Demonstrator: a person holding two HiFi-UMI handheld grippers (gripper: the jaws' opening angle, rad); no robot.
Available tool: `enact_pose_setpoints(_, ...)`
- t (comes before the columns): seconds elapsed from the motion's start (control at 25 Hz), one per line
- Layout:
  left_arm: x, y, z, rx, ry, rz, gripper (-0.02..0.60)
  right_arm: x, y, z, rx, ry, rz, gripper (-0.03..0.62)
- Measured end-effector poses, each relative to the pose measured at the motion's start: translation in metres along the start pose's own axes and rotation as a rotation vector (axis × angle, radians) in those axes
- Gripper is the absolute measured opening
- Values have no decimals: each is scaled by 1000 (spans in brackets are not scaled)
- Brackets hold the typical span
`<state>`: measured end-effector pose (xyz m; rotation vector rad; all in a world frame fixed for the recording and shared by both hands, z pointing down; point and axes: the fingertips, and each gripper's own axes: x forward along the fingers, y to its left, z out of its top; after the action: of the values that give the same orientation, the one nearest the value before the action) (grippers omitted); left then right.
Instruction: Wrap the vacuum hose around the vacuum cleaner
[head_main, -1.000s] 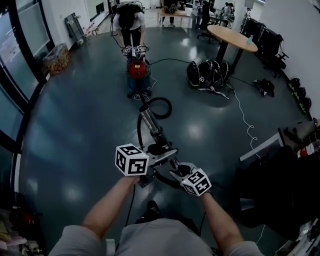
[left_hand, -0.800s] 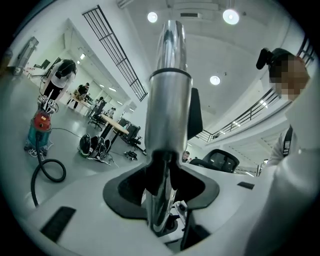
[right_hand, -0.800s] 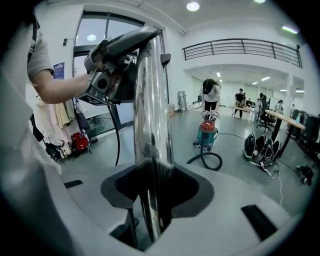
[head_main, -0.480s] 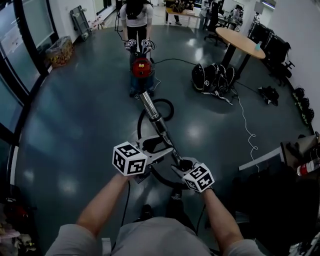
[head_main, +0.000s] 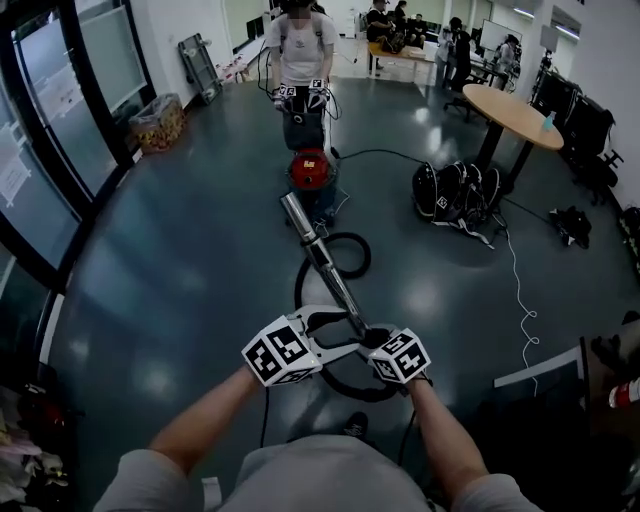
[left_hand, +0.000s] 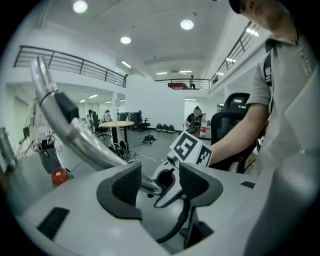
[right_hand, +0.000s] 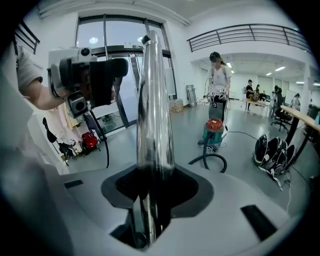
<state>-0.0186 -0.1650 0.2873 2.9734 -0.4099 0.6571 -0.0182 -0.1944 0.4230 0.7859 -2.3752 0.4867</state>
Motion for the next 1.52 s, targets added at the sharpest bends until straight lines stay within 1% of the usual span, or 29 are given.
enact_pose_setpoints(0.08,11,8,21,126,24,35,239,-1,-10,6,-16,12,21,146)
enact_pose_setpoints(0.16,23,16,41,231,53,61,239,-3,-19,8,-31,24,43,147)
enact_pose_setpoints(0.24,37,24,55,307,94,77,239,-4,-28,7,-44,37,68,147)
enact_pose_setpoints(0.32,48,30,67,375,153,69,239,-5,-35,5,-57,46,91,147)
enact_pose_setpoints(0.44,61,37,71,484,294,33,239,-7,-40,8,-83,52,118,146)
enact_pose_setpoints(0.52,71,39,61,538,405,-7,239,-7,-41,7,-97,56,134,146)
enact_pose_setpoints(0.64,78,37,37,593,553,-67,239,-7,-41,4,-108,80,153,146)
enact_pose_setpoints(0.76,80,40,24,620,638,-92,239,-9,-48,2,-136,115,157,146)
enact_pose_setpoints(0.92,75,57,2,635,729,-93,239,-8,-56,10,-180,127,139,146)
enact_pose_setpoints(1.04,66,74,-17,631,773,-91,239,-2,-58,19,-205,127,123,143)
enact_pose_setpoints(1.16,58,95,-41,615,799,-108,239,8,-62,28,-216,136,105,141)
enact_pose_setpoints(1.24,55,106,-55,593,797,-117,239,14,-65,33,-229,161,90,140)
enact_pose_setpoints(1.36,55,123,-59,547,742,-127,239,19,-74,41,-256,218,48,140)
enact_pose_setpoints(1.44,59,136,-59,543,704,-135,239,23,-83,49,-276,252,22,140)
enact_pose_setpoints(1.52,61,152,-62,560,675,-138,239,32,-91,55,-262,279,10,140)
